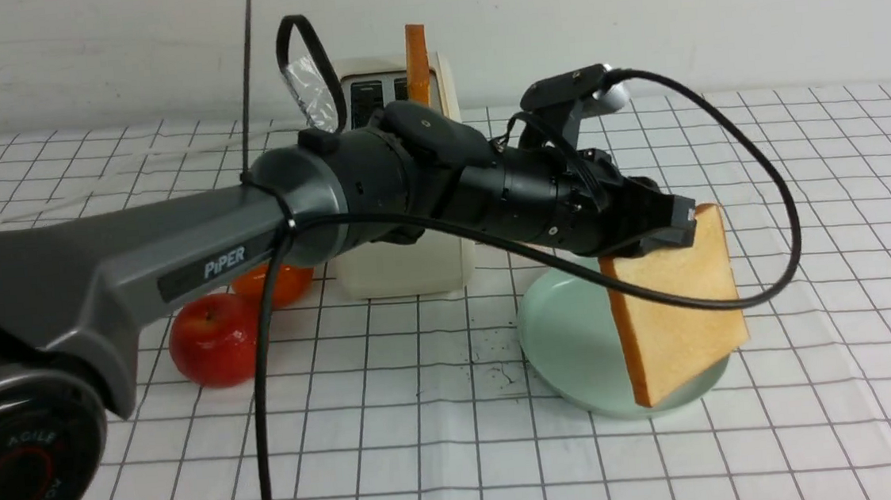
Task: Take toasted bread from bread machine on white checkered table place on plate.
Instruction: 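Place the slice of bread on the plate with the left gripper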
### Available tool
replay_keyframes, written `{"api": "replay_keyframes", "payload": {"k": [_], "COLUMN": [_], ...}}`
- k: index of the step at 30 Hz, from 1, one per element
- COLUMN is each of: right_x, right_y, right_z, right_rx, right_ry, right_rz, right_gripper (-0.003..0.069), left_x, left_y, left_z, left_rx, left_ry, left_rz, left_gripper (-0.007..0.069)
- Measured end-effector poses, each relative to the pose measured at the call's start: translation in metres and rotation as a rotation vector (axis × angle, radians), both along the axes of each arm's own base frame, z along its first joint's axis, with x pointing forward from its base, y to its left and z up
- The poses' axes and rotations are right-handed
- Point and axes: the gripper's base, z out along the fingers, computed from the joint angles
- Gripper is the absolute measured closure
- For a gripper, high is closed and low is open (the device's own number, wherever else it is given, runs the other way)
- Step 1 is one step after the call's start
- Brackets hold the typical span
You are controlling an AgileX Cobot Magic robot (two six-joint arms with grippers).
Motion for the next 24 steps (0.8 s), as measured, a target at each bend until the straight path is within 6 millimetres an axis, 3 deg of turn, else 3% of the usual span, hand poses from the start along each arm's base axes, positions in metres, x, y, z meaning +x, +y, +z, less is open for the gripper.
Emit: {"api": "replay_keyframes", "payload": {"k": [6, 24], "right_x": [0.000, 0.000], "right_y": [0.000, 0.000], "right_z": [0.000, 0.000], "right_rx": [0.000, 0.000], "right_ry": [0.000, 0.000], "right_rz": [0.000, 0.000], "right_gripper": [0.0419, 0.0419], "left_x": [0.008, 0.013], "left_y": [-0.001, -0.001], "left_z": [-0.017, -0.017], "left_rx": [0.029, 0.020], "left_ry": [-0.004, -0.073], "left_rz": [0.039, 0.063], "left_gripper": [0.0523, 0.0523]}}
